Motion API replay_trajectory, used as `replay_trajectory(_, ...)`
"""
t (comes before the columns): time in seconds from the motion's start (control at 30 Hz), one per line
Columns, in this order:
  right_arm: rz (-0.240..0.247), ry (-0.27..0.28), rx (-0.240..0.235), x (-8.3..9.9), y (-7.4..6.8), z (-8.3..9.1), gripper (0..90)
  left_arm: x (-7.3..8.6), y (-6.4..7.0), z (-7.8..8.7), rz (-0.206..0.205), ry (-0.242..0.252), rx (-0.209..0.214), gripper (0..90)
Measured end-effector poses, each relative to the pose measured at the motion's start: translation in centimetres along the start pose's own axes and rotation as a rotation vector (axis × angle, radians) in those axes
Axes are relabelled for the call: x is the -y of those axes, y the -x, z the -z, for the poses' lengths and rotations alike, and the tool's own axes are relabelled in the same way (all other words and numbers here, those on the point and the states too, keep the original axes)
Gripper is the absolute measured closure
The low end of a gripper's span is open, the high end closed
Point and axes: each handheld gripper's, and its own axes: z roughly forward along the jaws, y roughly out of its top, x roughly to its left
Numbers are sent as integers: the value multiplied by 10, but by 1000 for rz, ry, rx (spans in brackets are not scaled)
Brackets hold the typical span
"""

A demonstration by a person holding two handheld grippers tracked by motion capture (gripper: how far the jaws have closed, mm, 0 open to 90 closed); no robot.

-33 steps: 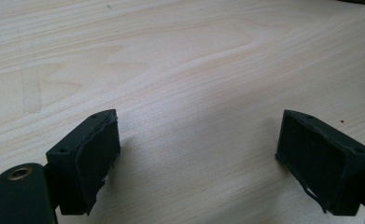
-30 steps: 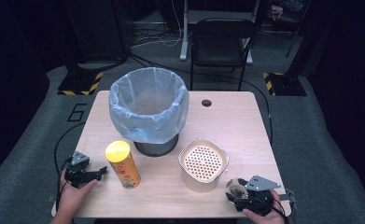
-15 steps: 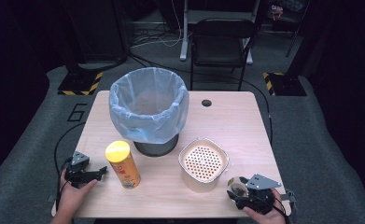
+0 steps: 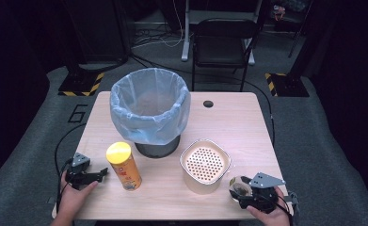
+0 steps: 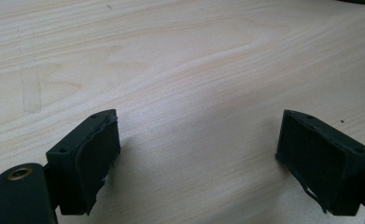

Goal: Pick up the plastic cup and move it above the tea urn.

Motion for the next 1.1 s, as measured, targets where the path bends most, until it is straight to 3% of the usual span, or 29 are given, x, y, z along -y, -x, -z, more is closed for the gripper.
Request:
replay_trajectory(0.47, -8, 1, 8, -17, 14, 7, 319, 0, 0, 0, -1, -7, 3, 131)
replay_trajectory(0.67, 22, -3, 11, -27, 21, 9, 322, 0, 0, 0, 1, 4, -1, 131)
replay_trajectory(1.1, 24, 7, 11, -49, 37, 16, 328, 0, 0, 0, 0, -4, 2, 131)
